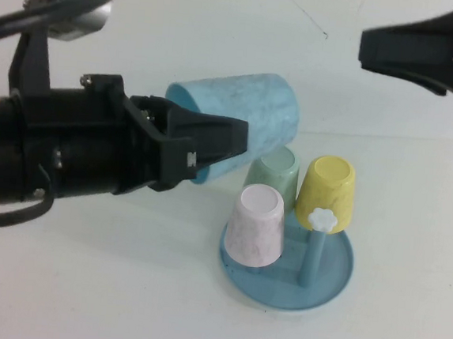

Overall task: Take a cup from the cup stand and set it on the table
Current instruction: Place the cup on the table

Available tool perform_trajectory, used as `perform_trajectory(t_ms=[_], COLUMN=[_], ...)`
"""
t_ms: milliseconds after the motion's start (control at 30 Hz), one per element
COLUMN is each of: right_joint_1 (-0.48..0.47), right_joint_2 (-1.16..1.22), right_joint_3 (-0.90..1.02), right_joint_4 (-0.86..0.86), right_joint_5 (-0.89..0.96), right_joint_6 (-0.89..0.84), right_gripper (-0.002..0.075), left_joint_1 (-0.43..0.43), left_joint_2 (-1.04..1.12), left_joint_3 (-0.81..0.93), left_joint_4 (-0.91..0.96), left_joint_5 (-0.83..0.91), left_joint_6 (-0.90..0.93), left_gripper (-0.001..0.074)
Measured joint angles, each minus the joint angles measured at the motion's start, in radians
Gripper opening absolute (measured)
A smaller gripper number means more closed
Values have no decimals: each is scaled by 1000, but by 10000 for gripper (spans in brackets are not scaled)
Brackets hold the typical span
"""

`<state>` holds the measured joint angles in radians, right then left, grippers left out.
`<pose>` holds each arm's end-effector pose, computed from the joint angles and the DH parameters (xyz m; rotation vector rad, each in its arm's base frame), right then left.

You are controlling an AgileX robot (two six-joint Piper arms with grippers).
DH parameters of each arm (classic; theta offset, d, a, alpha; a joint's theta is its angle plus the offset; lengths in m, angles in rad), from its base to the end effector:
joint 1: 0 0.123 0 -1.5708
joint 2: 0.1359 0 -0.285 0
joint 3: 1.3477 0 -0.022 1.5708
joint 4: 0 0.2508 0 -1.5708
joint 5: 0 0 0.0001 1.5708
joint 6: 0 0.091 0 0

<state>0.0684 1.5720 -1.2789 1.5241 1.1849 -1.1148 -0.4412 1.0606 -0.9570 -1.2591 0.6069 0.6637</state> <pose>0.3151 0.1060 0.3647 -0.5976 1.8085 1.3737 0.1790 -0.1393 0.3890 0.3540 1.8956 -1.1891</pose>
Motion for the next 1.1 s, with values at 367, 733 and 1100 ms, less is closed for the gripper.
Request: perform_trajectory(t_ms=[367,733,1100], right_joint_1=[-59,15,15], right_joint_2=[-117,-354,-641], right_joint_3=[0,73,321], right_joint_4=[-705,-1045,-1218], right_joint_5=[27,45,24], right_joint_6=[97,288,367], right_gripper=[19,1,0], left_joint_1=[0,-1,-2], left_joint_2=[200,690,922], left_joint_3=[-438,-761,-795], left_joint_4=[937,1059,1086], left_joint_5=[344,622,624], left_joint_6=[-545,-555,-509], left_gripper=[5,5,5])
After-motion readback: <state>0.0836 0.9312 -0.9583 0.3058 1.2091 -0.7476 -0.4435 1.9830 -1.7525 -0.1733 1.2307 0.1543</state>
